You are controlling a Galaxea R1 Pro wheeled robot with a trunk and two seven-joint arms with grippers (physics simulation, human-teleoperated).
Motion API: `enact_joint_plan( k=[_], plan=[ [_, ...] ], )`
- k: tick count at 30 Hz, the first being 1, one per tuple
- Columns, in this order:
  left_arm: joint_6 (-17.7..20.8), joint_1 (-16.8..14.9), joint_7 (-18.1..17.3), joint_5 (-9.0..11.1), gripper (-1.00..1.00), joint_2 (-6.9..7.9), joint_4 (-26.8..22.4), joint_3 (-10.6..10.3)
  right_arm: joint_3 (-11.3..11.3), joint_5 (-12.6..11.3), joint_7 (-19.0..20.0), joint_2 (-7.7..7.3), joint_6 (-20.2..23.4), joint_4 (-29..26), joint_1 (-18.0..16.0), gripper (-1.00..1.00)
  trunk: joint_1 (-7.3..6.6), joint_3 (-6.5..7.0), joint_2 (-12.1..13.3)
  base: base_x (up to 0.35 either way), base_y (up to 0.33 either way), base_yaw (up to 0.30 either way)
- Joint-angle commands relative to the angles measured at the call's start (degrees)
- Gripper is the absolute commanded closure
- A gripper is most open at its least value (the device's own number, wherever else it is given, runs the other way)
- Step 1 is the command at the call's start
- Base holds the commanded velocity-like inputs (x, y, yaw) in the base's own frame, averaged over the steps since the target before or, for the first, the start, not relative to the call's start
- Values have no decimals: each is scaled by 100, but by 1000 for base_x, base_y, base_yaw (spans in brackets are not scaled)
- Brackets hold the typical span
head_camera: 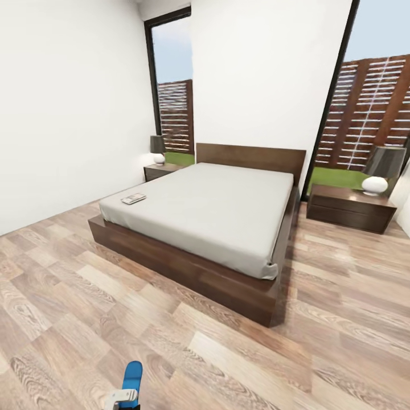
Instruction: In the bedroom, move the book from the bed onto either nightstand, and place the two sandals side by side next to the bed.
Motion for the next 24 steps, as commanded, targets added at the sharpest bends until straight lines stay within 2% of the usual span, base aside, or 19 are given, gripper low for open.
enact_joint_plan(
  k=[1, 4, 12, 21, 24],
  plan=[
    [-2, -5, -37, 58, 100, 1, 7, 11, 39, -5, -1, -1, -19, 6, -3, -100, 2, -5, -2, 324, 0, 276],
    [-2, -5, -37, 58, 100, 0, 7, 14, 39, -5, -1, -1, -19, 6, -3, -100, 2, -5, -2, 324, 0, 196],
    [-2, -5, -37, 58, 100, 0, 7, 11, 39, -5, -1, -1, -19, 6, -3, -100, 2, -5, -2, 324, 0, 33],
    [-1, -3, -37, 58, 100, 0, 7, 12, 39, -5, -1, -1, -19, 6, -3, -100, 2, -5, -2, 311, 0, 255],
    [-1, -4, -37, 58, 100, 0, 7, 12, 39, -5, -1, -2, -19, 6, -3, -100, 2, -5, -2, 154, 0, 286]
  ],
)
